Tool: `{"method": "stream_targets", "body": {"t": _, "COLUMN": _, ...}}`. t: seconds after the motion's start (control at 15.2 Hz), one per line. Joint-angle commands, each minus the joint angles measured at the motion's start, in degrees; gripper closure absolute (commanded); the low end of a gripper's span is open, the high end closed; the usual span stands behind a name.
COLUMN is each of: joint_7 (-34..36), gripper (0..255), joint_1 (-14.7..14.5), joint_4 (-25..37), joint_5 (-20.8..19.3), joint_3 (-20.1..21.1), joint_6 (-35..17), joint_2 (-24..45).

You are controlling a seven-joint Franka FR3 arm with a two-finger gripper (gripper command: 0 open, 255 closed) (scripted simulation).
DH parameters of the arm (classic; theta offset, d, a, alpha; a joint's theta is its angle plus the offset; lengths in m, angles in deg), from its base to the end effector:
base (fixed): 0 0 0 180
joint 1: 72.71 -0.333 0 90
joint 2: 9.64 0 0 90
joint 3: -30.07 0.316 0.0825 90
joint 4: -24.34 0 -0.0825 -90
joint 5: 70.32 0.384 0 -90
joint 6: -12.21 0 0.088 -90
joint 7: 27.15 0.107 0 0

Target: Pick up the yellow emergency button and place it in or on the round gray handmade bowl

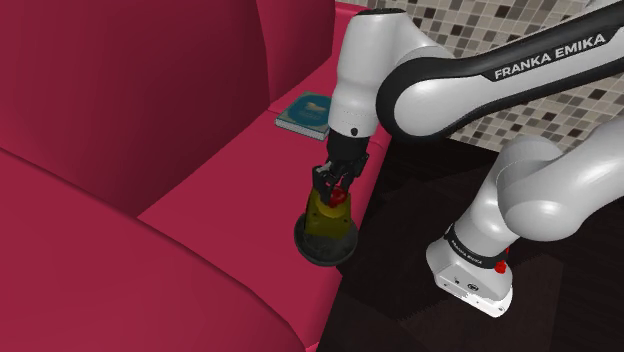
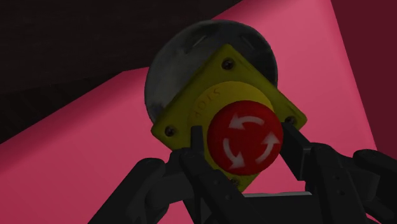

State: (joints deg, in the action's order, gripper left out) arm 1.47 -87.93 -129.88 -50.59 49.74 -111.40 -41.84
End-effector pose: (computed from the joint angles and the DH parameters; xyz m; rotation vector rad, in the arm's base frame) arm 0.2959 0.2149 0.3950 -3.0333 0.1965 0.0584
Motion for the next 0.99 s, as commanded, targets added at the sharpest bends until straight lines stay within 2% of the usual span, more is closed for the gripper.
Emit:
{"method": "stream_targets", "body": {"t": 0.0, "joint_7": -0.17, "gripper": 255, "joint_1": -0.14, "joint_4": -1.05, "joint_5": 0.38, "joint_3": 0.35, "joint_6": -1.87, "joint_2": 0.73}}
{"method": "stream_targets", "body": {"t": 0.2, "joint_7": -0.43, "gripper": 255, "joint_1": -0.22, "joint_4": -2.23, "joint_5": 0.8, "joint_3": 0.79, "joint_6": -4.43, "joint_2": 2.12}}
{"method": "stream_targets", "body": {"t": 0.66, "joint_7": -0.43, "gripper": 255, "joint_1": -0.22, "joint_4": -2.23, "joint_5": 0.8, "joint_3": 0.79, "joint_6": -4.43, "joint_2": 2.12}}
{"method": "stream_targets", "body": {"t": 0.73, "joint_7": -0.44, "gripper": 0, "joint_1": -0.21, "joint_4": -2.23, "joint_5": 0.79, "joint_3": 0.79, "joint_6": -4.42, "joint_2": 2.12}}
{"method": "stream_targets", "body": {"t": 0.92, "joint_7": -0.45, "gripper": 0, "joint_1": -0.21, "joint_4": -2.24, "joint_5": 0.79, "joint_3": 0.78, "joint_6": -4.42, "joint_2": 2.11}}
